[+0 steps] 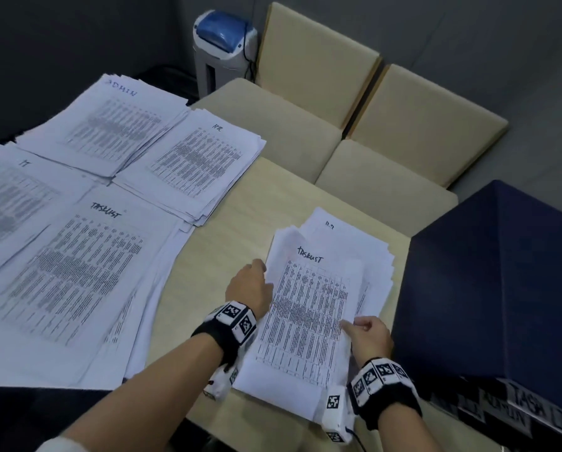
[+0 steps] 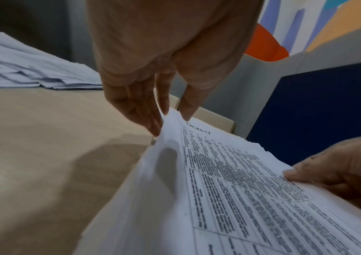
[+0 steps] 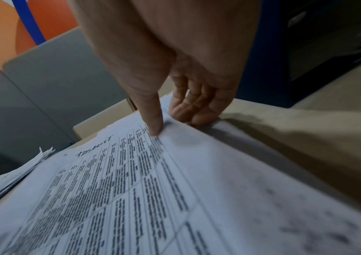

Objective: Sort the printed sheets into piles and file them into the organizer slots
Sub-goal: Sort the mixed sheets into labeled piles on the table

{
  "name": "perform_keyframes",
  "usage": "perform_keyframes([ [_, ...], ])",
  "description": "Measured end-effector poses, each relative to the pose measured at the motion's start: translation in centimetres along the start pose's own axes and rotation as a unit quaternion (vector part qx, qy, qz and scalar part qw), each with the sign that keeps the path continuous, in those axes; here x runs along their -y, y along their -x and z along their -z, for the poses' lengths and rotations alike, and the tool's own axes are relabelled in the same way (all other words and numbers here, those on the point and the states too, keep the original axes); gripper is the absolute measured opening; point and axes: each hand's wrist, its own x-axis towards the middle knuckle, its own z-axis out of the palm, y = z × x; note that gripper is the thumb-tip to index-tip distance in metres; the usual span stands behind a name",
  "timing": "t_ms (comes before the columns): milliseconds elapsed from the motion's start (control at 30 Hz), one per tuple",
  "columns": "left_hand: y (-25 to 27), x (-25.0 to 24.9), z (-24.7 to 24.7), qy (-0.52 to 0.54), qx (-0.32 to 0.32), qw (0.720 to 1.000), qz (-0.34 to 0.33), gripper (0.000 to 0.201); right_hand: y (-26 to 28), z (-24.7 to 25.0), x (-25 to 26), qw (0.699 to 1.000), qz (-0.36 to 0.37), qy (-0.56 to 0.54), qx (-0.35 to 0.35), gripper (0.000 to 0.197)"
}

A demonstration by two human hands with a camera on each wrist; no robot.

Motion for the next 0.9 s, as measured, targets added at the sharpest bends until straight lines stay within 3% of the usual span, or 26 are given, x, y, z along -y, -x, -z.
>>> perform_keyframes([
  [67,0.0,0.1,0.1,0.015,-0.011,0.999,0.025,0.025,0.0,0.3,-0.2,0.999,0.044,-0.015,0.007,0.018],
  [200,-0.4,0.2,0.7,-0.007,-0.027,0.998,0.052,0.021,0.5,0.8,-1.0,0.996,0.091,-0.006,-0.012,0.027],
  [267,-0.6,0.2,1.0,-0.036,-0.022,0.998,0.050,0.024,0.9,1.1,-1.1,0.995,0.074,-0.005,-0.060,0.017],
  [333,-0.8,0.2,1.5,-0.096,-0.008,0.994,0.044,0.030,1.2,1.6,-1.0,0.995,0.025,-0.012,-0.096,0.022],
  [400,-0.9,0.1,2.0,-0.181,0.012,0.983,0.025,0.039,1.4,1.9,-1.1,0.994,0.000,-0.048,-0.097,0.014],
  [467,-0.8,-0.3,2.7,-0.261,0.016,0.965,-0.010,0.043,1.4,2.0,-1.2,0.991,-0.014,-0.103,-0.087,0.019],
  [533,-0.9,-0.4,3.1,-0.275,0.007,0.961,-0.035,0.045,1.4,2.1,-1.0,0.985,-0.037,-0.154,-0.068,0.023],
  [600,-1.1,-0.3,3.3,-0.244,0.006,0.969,-0.044,0.045,1.3,2.2,-0.8,0.980,-0.070,-0.184,-0.043,0.010],
  [700,-1.3,0.0,3.4,-0.168,0.005,0.983,-0.078,0.030,0.7,2.1,-0.7,0.973,-0.103,-0.207,-0.017,0.012],
  [800,-1.1,0.6,3.3,0.042,0.023,0.995,-0.092,0.021,0.6,1.9,-0.7,0.970,-0.106,-0.216,0.020,0.009],
  [900,-0.5,1.0,3.1,0.321,0.067,0.944,-0.046,0.030,0.9,1.5,-0.8,0.968,-0.071,-0.235,0.048,0.013],
])
